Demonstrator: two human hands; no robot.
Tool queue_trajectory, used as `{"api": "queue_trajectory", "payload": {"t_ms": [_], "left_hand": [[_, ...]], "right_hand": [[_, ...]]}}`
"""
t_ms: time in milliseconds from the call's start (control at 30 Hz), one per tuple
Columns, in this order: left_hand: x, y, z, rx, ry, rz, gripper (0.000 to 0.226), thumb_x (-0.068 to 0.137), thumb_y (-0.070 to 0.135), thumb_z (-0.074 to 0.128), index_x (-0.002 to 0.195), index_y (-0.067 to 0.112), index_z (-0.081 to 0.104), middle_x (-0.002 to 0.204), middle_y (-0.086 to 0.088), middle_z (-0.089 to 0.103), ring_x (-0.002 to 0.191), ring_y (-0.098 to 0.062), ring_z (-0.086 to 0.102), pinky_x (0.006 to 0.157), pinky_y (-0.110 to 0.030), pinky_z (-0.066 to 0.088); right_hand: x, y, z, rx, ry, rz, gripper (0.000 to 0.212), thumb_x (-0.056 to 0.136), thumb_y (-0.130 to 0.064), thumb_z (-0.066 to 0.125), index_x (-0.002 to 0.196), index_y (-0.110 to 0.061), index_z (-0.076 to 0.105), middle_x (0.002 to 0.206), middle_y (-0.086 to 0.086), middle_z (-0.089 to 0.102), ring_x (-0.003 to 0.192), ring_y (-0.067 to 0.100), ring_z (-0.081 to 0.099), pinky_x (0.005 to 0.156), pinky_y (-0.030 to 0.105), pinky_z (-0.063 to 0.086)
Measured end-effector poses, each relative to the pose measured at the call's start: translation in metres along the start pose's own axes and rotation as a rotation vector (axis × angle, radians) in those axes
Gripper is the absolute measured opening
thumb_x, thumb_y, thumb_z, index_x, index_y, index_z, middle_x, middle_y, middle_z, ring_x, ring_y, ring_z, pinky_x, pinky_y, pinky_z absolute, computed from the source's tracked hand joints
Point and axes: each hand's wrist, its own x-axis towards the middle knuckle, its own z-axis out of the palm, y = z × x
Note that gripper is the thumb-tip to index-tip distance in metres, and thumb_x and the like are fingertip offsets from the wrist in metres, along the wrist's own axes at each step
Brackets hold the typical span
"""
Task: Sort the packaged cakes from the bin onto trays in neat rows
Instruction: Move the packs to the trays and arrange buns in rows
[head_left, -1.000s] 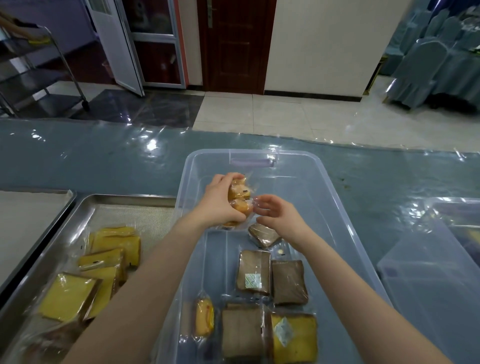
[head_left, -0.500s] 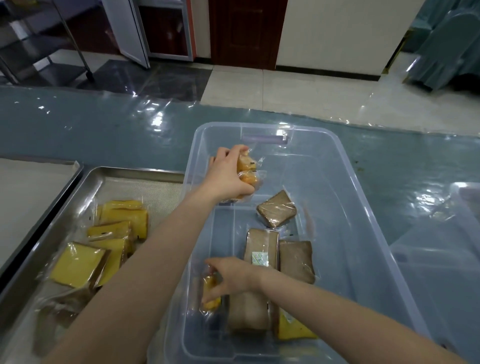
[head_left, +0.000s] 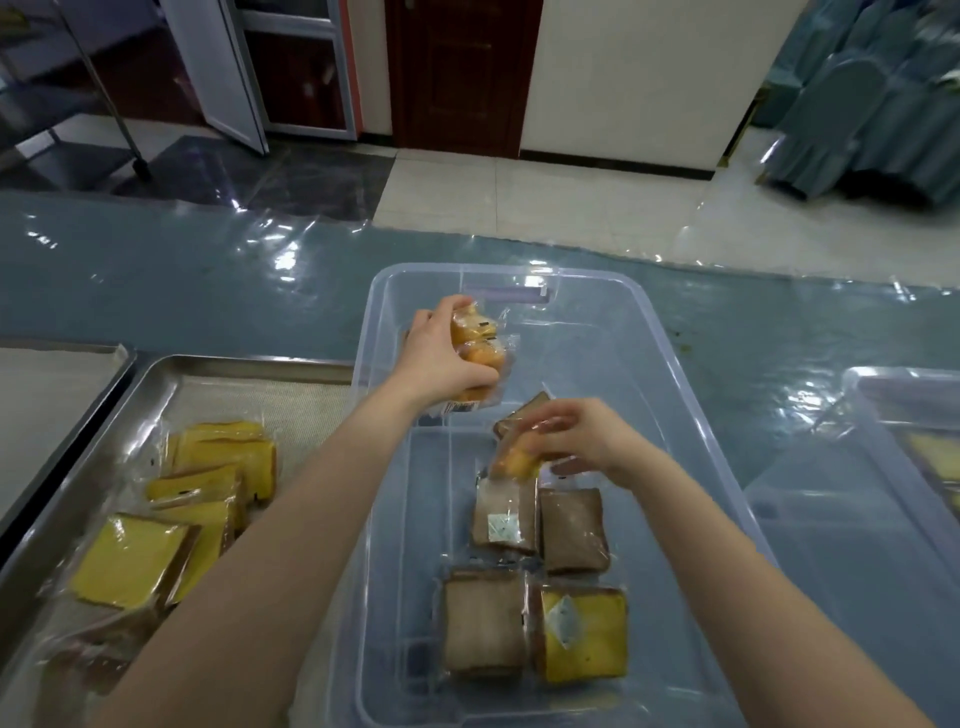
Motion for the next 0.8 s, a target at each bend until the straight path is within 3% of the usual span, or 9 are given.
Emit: {"api": "queue_trajectory", "payload": {"t_ms": [133,200,267,367,433,533,633,700,800], "left_hand": [[-0.006,0.007,-0.004,-0.206,-0.120,0.038,0.093,0.061,0.019,0.085,0.134,0.045,0.034,0.131,0.002,0.037,0.111,-0.020,0.051,0.091,-0.038,0.052],[-0.011,0.011,-0.005,-0.285,-0.219,0.095,0.093,0.060,0.014,0.086,0.132,0.045,0.036,0.133,0.002,0.042,0.110,-0.016,0.055,0.089,-0.036,0.055],[-0.019,0.015,-0.004,-0.311,-0.306,0.163,0.093,0.061,0.007,0.085,0.133,0.043,0.038,0.132,0.004,0.045,0.109,-0.010,0.055,0.084,-0.028,0.056],[-0.036,0.017,-0.006,-0.288,-0.343,0.224,0.094,0.059,0.007,0.087,0.131,0.045,0.039,0.133,0.005,0.044,0.114,-0.014,0.054,0.084,-0.028,0.057],[-0.053,0.017,-0.014,-0.287,-0.300,0.255,0.095,0.056,0.011,0.089,0.130,0.046,0.040,0.134,0.006,0.043,0.116,-0.015,0.053,0.085,-0.027,0.056],[-0.089,0.019,-0.038,-0.294,-0.190,0.297,0.094,0.055,0.007,0.089,0.130,0.041,0.044,0.131,0.008,0.043,0.113,-0.009,0.055,0.079,-0.017,0.054],[-0.132,0.016,-0.077,-0.299,-0.002,0.317,0.092,0.055,0.005,0.088,0.129,0.040,0.047,0.130,0.007,0.048,0.113,-0.009,0.057,0.077,-0.014,0.052],[-0.161,0.005,-0.112,-0.332,0.126,0.299,0.091,0.055,0.002,0.088,0.129,0.038,0.049,0.130,0.003,0.052,0.113,-0.013,0.060,0.080,-0.021,0.054],[-0.212,-0.023,-0.171,-0.331,0.297,0.238,0.091,0.053,0.002,0.088,0.128,0.037,0.050,0.129,0.000,0.055,0.114,-0.017,0.061,0.087,-0.036,0.056]], "right_hand": [[-0.025,-0.002,-0.022,0.289,0.437,-0.114,0.031,0.077,0.000,0.075,0.097,-0.022,0.066,0.109,0.006,0.068,0.089,0.022,0.068,0.073,0.040,0.060],[-0.033,-0.012,-0.012,0.261,0.520,-0.248,0.041,0.077,0.003,0.072,0.100,-0.030,0.063,0.111,-0.004,0.065,0.100,0.022,0.065,0.080,0.043,0.058],[-0.041,-0.025,0.005,0.138,0.540,-0.358,0.053,0.076,0.007,0.067,0.113,-0.031,0.059,0.116,-0.013,0.061,0.108,0.010,0.060,0.092,0.034,0.053],[-0.059,-0.044,0.028,0.094,0.483,-0.377,0.073,0.072,0.015,0.060,0.129,-0.028,0.047,0.117,-0.023,0.052,0.100,-0.017,0.054,0.095,0.025,0.051],[-0.075,-0.050,0.037,0.143,0.382,-0.398,0.085,0.072,0.015,0.064,0.140,-0.028,0.036,0.122,-0.027,0.043,0.098,-0.022,0.053,0.090,0.024,0.053],[-0.095,-0.059,0.045,0.071,0.250,-0.481,0.094,0.070,0.005,0.074,0.145,-0.033,0.030,0.133,-0.016,0.044,0.111,-0.003,0.057,0.094,0.026,0.052],[-0.103,-0.090,0.064,-0.075,0.127,-0.613,0.096,0.070,-0.008,0.079,0.145,-0.038,0.028,0.140,-0.016,0.041,0.124,0.000,0.048,0.100,0.020,0.045],[-0.102,-0.119,0.091,-0.132,0.073,-0.738,0.091,0.073,-0.007,0.078,0.146,-0.036,0.030,0.139,-0.016,0.042,0.127,0.001,0.045,0.102,0.023,0.044],[-0.099,-0.165,0.155,-0.178,-0.009,-0.882,0.087,0.072,-0.008,0.074,0.143,-0.036,0.033,0.138,-0.012,0.043,0.129,0.005,0.043,0.105,0.038,0.043]]}}
